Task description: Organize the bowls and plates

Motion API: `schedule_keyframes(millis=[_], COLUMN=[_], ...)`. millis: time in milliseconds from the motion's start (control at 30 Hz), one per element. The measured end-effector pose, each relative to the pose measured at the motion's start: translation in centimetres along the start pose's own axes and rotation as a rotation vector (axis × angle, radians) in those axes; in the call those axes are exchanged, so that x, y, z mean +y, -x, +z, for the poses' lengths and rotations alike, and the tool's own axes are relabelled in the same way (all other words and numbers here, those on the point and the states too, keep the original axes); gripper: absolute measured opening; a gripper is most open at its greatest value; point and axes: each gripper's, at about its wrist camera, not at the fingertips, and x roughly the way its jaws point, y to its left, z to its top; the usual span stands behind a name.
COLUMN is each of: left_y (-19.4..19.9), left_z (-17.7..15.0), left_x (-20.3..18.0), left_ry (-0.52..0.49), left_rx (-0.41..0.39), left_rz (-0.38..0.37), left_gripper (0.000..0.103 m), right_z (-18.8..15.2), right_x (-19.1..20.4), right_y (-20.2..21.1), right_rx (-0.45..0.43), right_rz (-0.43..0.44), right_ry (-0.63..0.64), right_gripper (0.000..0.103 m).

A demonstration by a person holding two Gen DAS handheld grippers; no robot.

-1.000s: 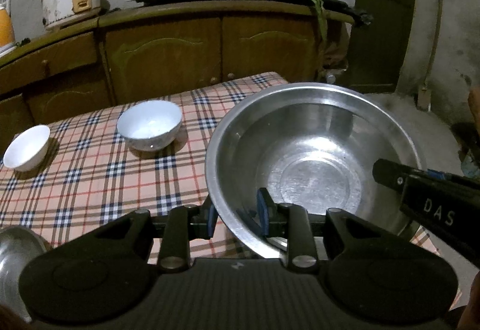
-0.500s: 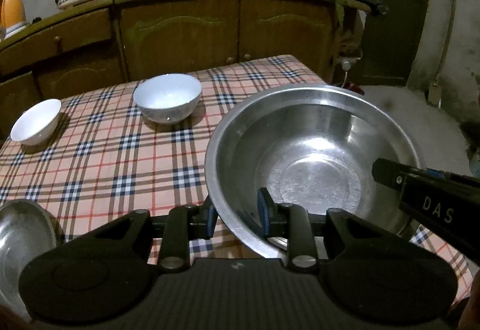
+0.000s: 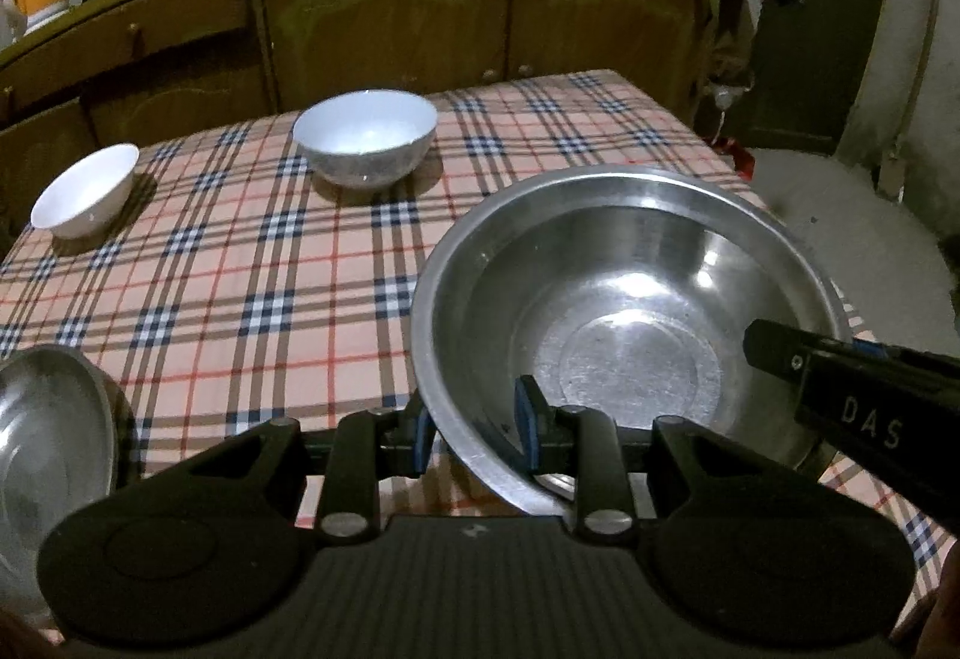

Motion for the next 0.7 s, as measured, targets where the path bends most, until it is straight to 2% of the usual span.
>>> schedule_keyframes(millis=[700], left_y=[-2.2], left_z=[-1.5], left_x=[0.6], left_ry=[0.014], left_rx=[0.081], left_rz=[0.013], left_gripper=[0.029], right_z=[-2.0], right_x=[0.3], right_y=[-2.4], right_rx=[0.084], right_rz=[0.001], right_ry=[0.002], right_gripper=[0.025])
